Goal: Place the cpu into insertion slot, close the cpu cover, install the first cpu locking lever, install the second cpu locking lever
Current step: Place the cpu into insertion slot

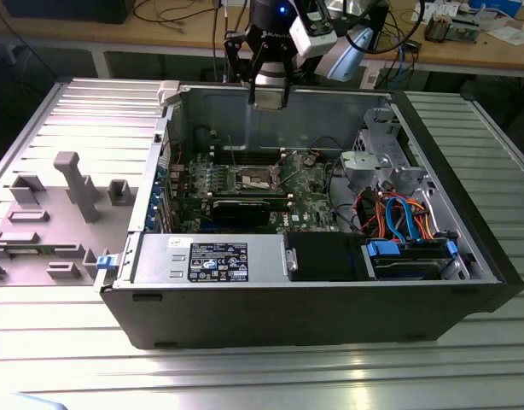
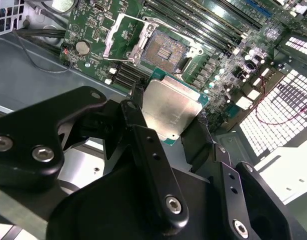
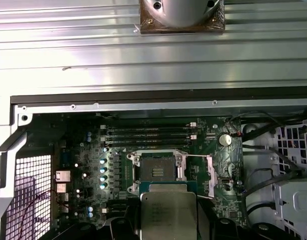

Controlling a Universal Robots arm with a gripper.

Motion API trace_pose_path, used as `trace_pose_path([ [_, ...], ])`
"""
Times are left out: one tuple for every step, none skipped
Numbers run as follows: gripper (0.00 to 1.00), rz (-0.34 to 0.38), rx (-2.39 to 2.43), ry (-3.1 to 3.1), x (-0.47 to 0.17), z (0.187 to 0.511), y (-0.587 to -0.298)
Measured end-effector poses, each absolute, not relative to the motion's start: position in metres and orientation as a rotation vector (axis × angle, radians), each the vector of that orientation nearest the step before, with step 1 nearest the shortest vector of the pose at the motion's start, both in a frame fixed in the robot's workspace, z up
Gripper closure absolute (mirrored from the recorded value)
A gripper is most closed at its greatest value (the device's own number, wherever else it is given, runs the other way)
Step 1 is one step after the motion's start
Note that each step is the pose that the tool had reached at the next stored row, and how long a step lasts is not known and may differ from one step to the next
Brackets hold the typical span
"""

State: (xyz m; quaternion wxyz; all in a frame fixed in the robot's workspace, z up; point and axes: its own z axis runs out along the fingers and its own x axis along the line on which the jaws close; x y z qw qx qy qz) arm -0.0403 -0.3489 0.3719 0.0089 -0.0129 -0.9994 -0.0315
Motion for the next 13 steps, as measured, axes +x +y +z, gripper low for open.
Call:
trace_pose_path([
  [0.45, -0.098, -0.040, -3.122, -0.0403, 0.3717, -0.3489],
  [0.45, -0.098, -0.040, -3.122, -0.0403, 0.3716, -0.3489],
  [0.45, -0.098, -0.040, -3.122, -0.0404, 0.3711, -0.3489],
  [0.45, -0.098, -0.040, -3.122, -0.0404, 0.3705, -0.3489],
  [0.45, -0.098, -0.040, -3.122, -0.0404, 0.3704, -0.3489],
  [0.45, -0.098, -0.040, -3.122, -0.0404, 0.3703, -0.3489],
  [0.45, -0.098, -0.040, -3.122, -0.0404, 0.3701, -0.3489],
  [0.45, -0.098, -0.040, -3.122, -0.0404, 0.3700, -0.3489],
  [0.45, -0.098, -0.040, -3.122, -0.0404, 0.3698, -0.3489],
  [0.45, -0.098, -0.040, -3.122, -0.0404, 0.3698, -0.3489],
  [0.45, -0.098, -0.040, -3.122, -0.0404, 0.3695, -0.3489],
  [0.45, -0.098, -0.040, -3.122, -0.0404, 0.3694, -0.3489],
  [0.45, -0.098, -0.040, -3.122, -0.0404, 0.3681, -0.3489],
])
